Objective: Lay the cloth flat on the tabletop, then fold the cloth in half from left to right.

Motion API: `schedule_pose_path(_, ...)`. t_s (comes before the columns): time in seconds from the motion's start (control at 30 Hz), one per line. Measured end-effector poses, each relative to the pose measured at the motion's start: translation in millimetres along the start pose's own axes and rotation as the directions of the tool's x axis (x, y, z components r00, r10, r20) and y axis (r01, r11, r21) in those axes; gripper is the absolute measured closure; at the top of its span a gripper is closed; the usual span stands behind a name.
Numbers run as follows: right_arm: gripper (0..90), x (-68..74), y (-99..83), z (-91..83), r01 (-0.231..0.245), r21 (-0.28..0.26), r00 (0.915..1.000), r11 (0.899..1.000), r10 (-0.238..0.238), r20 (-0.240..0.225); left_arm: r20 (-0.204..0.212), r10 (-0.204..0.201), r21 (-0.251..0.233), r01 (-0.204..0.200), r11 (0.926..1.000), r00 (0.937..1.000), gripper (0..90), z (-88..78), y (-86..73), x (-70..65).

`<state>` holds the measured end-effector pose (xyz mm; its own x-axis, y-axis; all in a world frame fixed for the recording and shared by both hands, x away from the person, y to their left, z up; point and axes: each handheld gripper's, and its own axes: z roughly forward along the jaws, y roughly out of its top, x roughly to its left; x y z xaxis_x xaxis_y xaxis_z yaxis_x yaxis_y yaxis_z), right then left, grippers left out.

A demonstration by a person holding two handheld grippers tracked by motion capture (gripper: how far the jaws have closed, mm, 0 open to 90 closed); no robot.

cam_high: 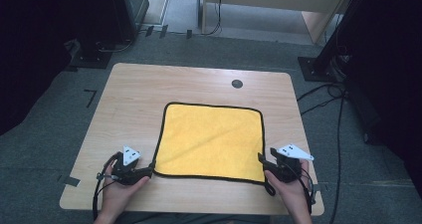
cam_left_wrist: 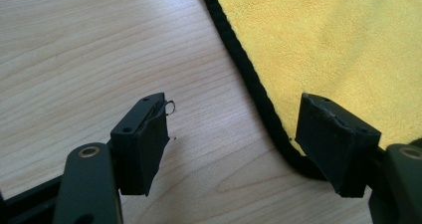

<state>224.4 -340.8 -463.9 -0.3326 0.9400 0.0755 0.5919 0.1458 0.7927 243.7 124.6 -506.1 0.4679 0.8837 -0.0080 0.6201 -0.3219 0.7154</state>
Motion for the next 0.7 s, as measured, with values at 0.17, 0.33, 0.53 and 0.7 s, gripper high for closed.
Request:
schedule_pose_path(0.17,45.7,7.5,26.0,13.1,0.018,-0.023,0.9997,1.000,-0.019,-0.017,0.011,-0.001,-0.001,0.001,1.0000,0.9999,28.5,0.4,-0.2,0.2)
schedule_pose_path(0.33,45.6,18.5,45.3,27.4,0.036,-0.029,0.9985,0.999,-0.038,-0.041,0.017,0.009,0.008,-0.009,0.9999,0.9998,29.3,2.9,-0.6,-2.0)
schedule_pose_path(0.53,45.7,32.3,64.3,46.0,0.063,-0.028,0.9963,0.998,-0.064,-0.058,0.016,0.021,0.011,-0.021,0.9997,0.9997,29.4,3.8,-0.3,-2.7)
schedule_pose_path(0.7,45.7,43.7,78.8,60.3,0.082,-0.027,0.9931,0.996,-0.084,-0.082,0.016,0.020,0.012,-0.021,0.9997,0.9997,29.6,4.4,-0.5,-3.0)
